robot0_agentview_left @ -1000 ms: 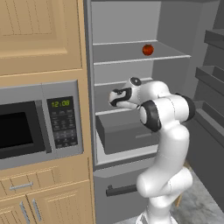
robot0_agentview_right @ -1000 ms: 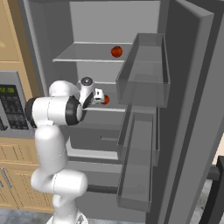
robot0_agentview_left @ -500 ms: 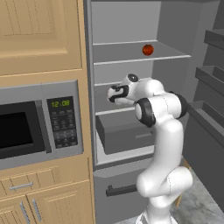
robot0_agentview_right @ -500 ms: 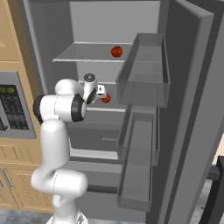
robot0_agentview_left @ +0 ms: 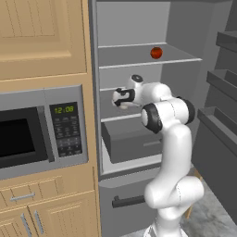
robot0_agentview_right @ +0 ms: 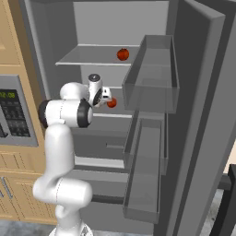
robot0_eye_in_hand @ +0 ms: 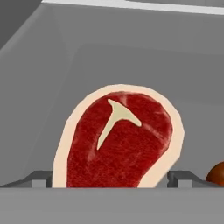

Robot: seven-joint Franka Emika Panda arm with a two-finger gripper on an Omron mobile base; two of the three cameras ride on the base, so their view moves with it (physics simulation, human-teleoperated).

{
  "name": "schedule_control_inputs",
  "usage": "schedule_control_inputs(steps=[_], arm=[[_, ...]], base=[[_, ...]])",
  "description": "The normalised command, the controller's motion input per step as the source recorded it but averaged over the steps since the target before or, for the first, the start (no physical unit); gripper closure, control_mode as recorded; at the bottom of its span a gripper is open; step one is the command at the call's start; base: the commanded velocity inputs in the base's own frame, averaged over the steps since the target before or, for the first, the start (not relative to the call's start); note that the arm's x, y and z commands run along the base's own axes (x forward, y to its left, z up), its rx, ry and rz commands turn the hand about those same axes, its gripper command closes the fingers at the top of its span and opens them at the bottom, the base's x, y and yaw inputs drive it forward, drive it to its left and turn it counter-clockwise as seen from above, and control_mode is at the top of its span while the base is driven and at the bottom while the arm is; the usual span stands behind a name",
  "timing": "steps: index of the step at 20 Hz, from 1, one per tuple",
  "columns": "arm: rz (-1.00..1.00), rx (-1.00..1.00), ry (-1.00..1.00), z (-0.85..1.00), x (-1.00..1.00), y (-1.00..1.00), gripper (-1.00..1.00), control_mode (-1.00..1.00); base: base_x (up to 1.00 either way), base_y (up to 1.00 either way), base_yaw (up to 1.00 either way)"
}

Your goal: Place one tomato and one steak in each tupperware on the nearby counter, to pack two identical lunches.

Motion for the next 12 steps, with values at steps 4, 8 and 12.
schedule_control_inputs(steps=[4,8,12], arm=[[-0.01,0.00,0.01,-0.76,-0.19,0.05,-1.00,-1.00],[-0.02,0.00,0.00,-0.74,-0.29,0.00,-1.00,-1.00],[-0.03,0.00,0.03,-0.74,-0.36,0.00,-1.00,-1.00]], base=[[0.00,0.00,0.00],[0.00,0.00,0.00],[0.00,0.00,0.00]])
